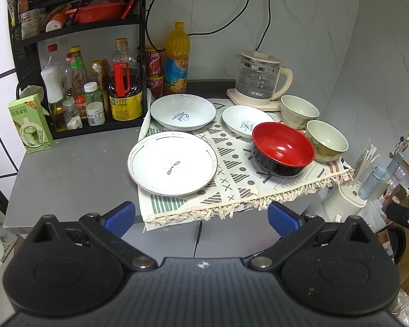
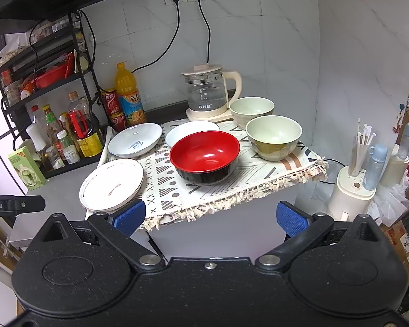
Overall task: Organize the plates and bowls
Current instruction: 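Move both grippers toward the large pale green bowl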
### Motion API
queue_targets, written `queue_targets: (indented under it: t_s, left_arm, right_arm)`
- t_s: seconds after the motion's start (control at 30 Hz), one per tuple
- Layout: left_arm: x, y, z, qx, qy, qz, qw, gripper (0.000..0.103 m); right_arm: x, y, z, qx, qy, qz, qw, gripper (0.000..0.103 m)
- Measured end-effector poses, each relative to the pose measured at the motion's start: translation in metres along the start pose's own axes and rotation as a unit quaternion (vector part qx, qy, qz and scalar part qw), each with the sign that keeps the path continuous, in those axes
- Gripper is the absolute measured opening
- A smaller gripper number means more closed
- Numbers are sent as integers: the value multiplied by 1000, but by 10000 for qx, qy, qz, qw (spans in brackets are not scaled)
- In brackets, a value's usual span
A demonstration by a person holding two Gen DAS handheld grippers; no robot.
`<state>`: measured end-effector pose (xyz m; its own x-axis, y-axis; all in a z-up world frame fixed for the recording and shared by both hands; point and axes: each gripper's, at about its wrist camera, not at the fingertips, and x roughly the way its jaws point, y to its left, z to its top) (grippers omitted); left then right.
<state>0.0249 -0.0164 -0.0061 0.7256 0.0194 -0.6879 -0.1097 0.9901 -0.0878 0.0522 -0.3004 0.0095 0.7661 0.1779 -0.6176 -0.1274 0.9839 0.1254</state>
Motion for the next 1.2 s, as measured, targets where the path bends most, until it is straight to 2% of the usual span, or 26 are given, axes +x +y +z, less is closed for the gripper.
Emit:
queue_targets:
  t_s: [0.6,1.2]
  left_arm:
    - [70,-21,44,47,302,-146,9994,102]
    - [162,-43,109,164,783,-491,9956,101]
  right_arm:
    - [51,-26,23,147,148,92,9997,103]
    - [131,-58,66,477,529,-229,9972,102]
